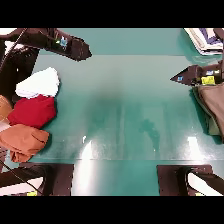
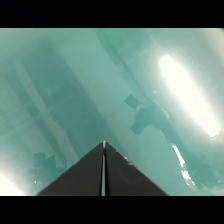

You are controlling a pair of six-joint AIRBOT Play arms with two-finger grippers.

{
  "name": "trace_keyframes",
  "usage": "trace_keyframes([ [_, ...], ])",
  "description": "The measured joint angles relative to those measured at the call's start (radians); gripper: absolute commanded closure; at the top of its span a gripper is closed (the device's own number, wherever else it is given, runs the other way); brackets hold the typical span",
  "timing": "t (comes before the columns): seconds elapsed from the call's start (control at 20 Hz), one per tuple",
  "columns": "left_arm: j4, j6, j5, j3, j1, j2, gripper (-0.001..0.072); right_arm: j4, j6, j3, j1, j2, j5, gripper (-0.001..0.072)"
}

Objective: Fold the shirts.

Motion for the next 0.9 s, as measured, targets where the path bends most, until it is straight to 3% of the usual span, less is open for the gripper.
trace_keyframes([
  [0.15,-0.001,0.000,0.028,0.000,0.000,0.000,0.0677,0.000,0.000,0.000,0.000,0.000,0.016,0.0695],
  [0.2,0.000,0.000,0.042,0.000,0.000,0.000,0.0637,0.000,0.000,0.000,0.000,0.000,0.018,0.0695],
  [0.25,0.011,0.000,0.055,0.000,0.000,0.000,0.0340,0.000,0.000,0.000,0.000,0.000,0.022,0.0695],
  [0.3,0.041,0.000,0.066,0.000,-0.001,0.000,0.0086,0.000,0.000,0.000,0.000,0.000,0.023,0.0695],
  [0.6,0.431,-0.102,0.072,-0.032,0.095,-0.049,0.0084,0.000,0.000,0.000,0.000,0.000,0.029,0.0695],
  [0.9,0.537,-0.175,0.094,-0.161,0.351,-0.193,0.0084,0.000,0.000,0.000,0.000,0.000,0.019,0.0695],
])
